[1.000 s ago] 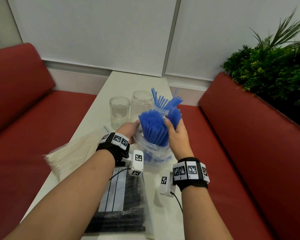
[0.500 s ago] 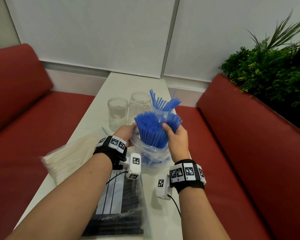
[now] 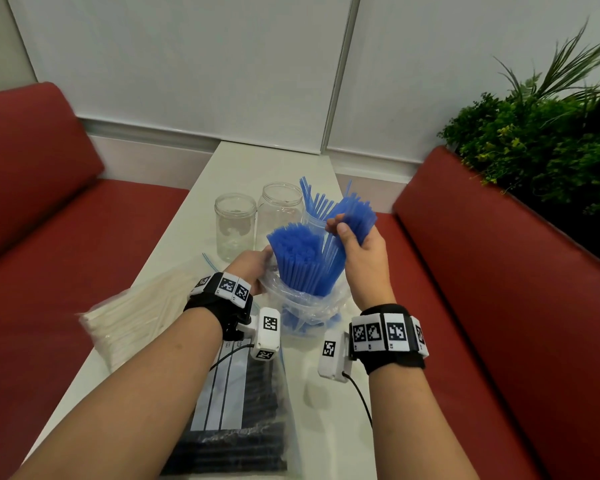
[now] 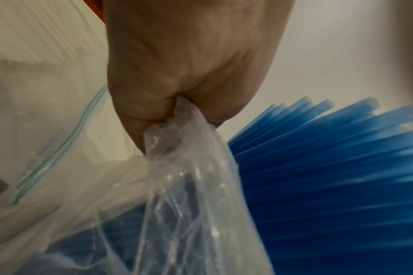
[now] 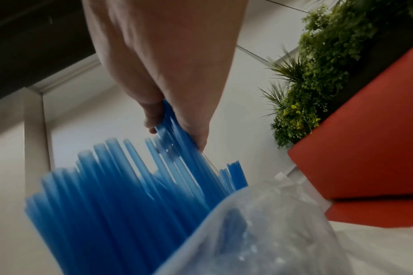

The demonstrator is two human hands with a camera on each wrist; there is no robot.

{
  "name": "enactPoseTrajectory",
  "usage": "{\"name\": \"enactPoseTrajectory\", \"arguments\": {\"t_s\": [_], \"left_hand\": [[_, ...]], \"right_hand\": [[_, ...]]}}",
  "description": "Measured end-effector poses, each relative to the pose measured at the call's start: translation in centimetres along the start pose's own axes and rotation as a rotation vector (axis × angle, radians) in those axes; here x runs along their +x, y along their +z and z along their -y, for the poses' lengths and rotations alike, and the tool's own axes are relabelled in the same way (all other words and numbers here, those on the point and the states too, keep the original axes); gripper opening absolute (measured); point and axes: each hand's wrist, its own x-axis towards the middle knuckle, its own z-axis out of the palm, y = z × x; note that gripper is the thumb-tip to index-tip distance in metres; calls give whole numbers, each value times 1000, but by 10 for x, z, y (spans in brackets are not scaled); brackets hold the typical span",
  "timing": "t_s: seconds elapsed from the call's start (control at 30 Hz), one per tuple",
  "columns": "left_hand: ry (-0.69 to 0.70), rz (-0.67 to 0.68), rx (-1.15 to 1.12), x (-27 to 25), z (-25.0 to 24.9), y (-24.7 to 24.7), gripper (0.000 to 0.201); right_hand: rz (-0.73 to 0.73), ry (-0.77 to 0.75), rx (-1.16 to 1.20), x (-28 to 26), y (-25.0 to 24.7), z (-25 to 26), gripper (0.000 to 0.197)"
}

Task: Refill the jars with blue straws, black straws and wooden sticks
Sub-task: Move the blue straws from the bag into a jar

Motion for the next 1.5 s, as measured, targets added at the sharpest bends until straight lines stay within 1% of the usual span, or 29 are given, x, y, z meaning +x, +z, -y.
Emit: {"name": "enactPoseTrajectory", "arguments": {"t_s": [0.13,0.2,0.3,0.37,0.43,0.53,0.63,0.7,0.8,0.97,1.03,1.1,1.17,1.23,1.37,1.43,1.5], "left_hand": [[-3,8,21,-2,-1,0,43],[4,9,34,-4,-2,0,42],[7,10,45,-6,-1,-1,43],[6,3,72,-8,-2,-1,40],[13,11,115,-9,-4,0,34],[11,18,124,-8,-5,0,33],[12,4,93,-5,-3,1,38],[19,4,66,-3,-1,2,40],[20,26,14,-2,2,5,43],[23,46,19,3,-1,5,44],[18,43,51,6,-4,4,43],[3,30,54,8,-7,3,41],[-19,19,58,6,-10,4,40],[-52,12,69,3,-14,5,39],[-103,0,82,-2,-21,8,38],[-103,-9,102,-1,-24,8,38],[-85,-4,111,1,-24,10,36]], "right_hand": [[0,-7,-25,0,0,-2,10],[-9,-15,-8,8,0,8,9],[-23,-55,84,35,-3,45,10],[5,-92,139,55,-6,80,10],[69,-155,165,73,-10,120,11],[122,-318,150,98,-15,174,14],[53,-507,121,126,-12,196,18],[-6,-548,53,148,-3,187,19],[-50,-455,-62,173,16,144,22],[-66,-201,-86,193,33,42,30],[-51,-103,-97,198,32,10,27],[-13,-14,-145,200,29,-11,21],[30,69,-180,201,25,-22,17],[67,125,-192,202,22,-21,17],[85,141,-248,205,20,-13,25],[96,149,-320,206,19,-15,21],[147,177,-385,205,18,-18,18]]}}
